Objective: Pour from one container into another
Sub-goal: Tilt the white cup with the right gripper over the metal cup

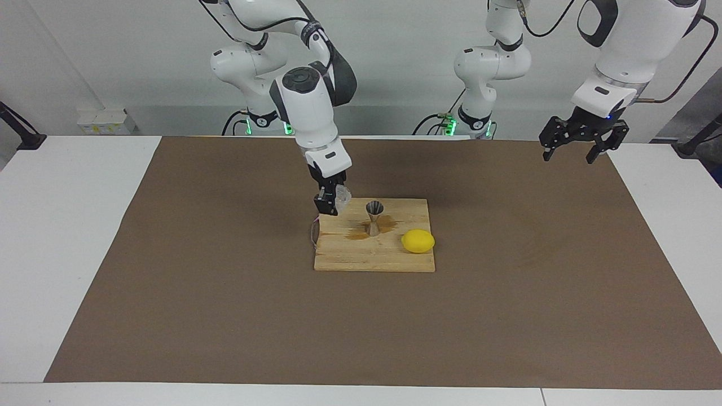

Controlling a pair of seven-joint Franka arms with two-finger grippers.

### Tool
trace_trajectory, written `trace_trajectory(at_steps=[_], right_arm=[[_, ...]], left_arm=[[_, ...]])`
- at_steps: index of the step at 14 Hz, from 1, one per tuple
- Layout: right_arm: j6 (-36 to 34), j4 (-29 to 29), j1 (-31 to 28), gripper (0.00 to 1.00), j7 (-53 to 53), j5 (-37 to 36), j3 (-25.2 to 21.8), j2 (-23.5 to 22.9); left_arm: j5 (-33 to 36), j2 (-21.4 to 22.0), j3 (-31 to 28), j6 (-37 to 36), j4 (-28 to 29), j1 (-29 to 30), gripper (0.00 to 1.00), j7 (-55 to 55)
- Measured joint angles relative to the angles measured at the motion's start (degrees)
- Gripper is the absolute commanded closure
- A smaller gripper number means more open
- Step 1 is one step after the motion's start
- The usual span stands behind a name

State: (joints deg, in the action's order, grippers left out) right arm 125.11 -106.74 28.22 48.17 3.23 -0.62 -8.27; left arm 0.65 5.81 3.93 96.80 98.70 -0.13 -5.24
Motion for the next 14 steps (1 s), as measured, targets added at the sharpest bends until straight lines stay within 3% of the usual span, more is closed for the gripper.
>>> trace_trajectory(at_steps=[5, 14], right_arm=[[-2.33, 3.78, 2.92, 0.44, -3.12, -6.22, 0.0, -4.12], [-11.73, 9.83, 6.63, 0.44, -7.29, -13.74, -0.01, -6.92]], left_arm=[[-0.07, 0.0, 0.0, 0.23, -0.17, 0.0, 0.0, 0.0], [-0.21, 0.0, 0.02, 0.29, -0.18, 0.0, 0.0, 0.0]])
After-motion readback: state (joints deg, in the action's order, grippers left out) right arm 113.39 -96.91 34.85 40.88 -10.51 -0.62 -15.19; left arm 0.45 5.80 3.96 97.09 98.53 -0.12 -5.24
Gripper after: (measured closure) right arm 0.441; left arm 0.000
